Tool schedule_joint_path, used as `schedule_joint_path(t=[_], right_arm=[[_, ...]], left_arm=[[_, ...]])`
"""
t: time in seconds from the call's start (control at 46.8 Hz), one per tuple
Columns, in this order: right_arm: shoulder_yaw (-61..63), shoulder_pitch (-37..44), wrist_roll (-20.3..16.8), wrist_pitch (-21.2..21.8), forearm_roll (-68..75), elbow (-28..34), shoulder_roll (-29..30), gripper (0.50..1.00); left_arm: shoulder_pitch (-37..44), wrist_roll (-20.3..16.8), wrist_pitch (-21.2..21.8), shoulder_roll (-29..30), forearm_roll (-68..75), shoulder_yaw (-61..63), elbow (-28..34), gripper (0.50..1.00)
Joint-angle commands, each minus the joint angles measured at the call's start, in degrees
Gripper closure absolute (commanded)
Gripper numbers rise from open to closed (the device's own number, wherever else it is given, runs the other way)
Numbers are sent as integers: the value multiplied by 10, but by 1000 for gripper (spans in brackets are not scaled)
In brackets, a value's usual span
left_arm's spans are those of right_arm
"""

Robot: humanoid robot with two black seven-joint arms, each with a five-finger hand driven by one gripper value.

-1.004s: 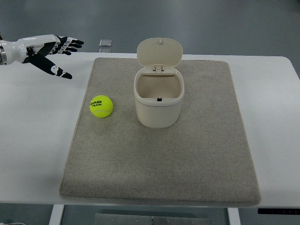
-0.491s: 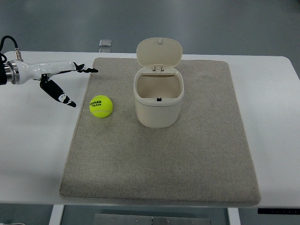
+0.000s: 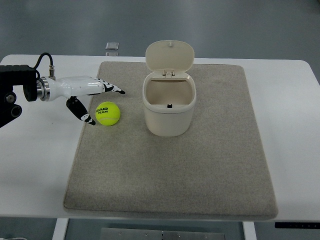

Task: Put tennis ball into box with left hand
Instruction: 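Lower the open left hand toward the yellow tennis ball, then close the left hand fingers around the tennis ball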

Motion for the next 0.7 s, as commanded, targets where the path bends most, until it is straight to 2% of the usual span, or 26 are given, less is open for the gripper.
schedule_joint_path(t=[0.0, 0.15, 0.256, 0.32, 0.363, 0.406, 0.47, 0.683], right_arm=[[0, 0, 0, 0, -1, 0, 0, 599], [0, -1, 0, 0, 0, 0, 0, 599], [0, 0, 0, 0, 0, 0, 0, 599], [0, 0, 0, 0, -1, 0, 0, 599], [0, 0, 0, 0, -1, 0, 0, 599], [0, 0, 0, 0, 0, 0, 0, 599], [0, 0, 0, 0, 0, 0, 0, 597], [0, 0, 0, 0, 0, 0, 0, 599]], left_arm=[[-1, 1, -1, -4, 6, 0, 0, 519], [0, 1, 0, -8, 48, 0, 2, 531], [1, 1, -1, -9, 57, 0, 4, 559], [1, 1, 0, -9, 58, 1, 4, 602], [1, 1, 0, -9, 58, 2, 3, 609], [1, 1, -1, -9, 58, 4, 2, 649], [1, 1, -1, -10, 58, 4, 1, 679], [2, 1, 0, -10, 59, 9, 1, 714]])
